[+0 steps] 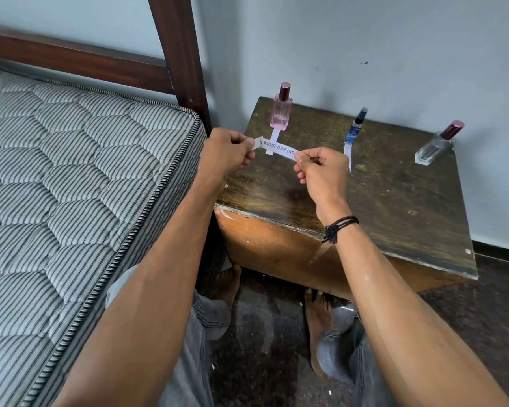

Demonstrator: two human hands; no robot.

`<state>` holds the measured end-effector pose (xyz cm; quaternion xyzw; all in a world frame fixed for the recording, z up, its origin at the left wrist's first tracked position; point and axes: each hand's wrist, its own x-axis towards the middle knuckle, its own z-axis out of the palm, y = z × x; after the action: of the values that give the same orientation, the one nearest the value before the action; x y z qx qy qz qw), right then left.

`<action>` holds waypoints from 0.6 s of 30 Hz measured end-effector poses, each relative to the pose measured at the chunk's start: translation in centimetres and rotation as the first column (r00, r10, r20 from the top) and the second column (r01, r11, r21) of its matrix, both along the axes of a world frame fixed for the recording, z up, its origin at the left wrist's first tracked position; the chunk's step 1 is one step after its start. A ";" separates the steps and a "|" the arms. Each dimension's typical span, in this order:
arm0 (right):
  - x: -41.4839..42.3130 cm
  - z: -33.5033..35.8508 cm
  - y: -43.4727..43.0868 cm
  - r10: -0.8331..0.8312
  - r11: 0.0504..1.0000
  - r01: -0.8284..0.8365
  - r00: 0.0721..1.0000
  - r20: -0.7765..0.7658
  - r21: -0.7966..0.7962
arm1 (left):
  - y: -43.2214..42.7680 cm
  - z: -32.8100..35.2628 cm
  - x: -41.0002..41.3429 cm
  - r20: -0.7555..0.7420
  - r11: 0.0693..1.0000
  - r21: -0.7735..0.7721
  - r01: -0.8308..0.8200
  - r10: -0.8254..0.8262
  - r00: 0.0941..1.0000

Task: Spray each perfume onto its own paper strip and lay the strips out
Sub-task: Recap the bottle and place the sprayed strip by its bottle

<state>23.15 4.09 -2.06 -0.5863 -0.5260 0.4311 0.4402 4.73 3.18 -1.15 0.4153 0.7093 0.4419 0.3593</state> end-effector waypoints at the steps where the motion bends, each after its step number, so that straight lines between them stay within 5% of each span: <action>1: 0.0 0.1 0.0 -0.004 1.000 0.004 1.000 -0.001 -0.004 | 0.0 0.0 0.0 -0.005 1.000 -0.005 0.003 -0.003 1.000; 18: 0.5 0.8 0.1 -0.017 1.000 0.017 0.999 0.047 -0.005 | -0.2 0.3 0.8 -0.117 0.996 -0.033 -0.084 0.080 0.990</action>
<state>23.62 4.17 -1.23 -0.6018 -0.5300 0.4151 0.4297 5.49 2.98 -0.83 0.4038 0.7537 0.4180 0.3068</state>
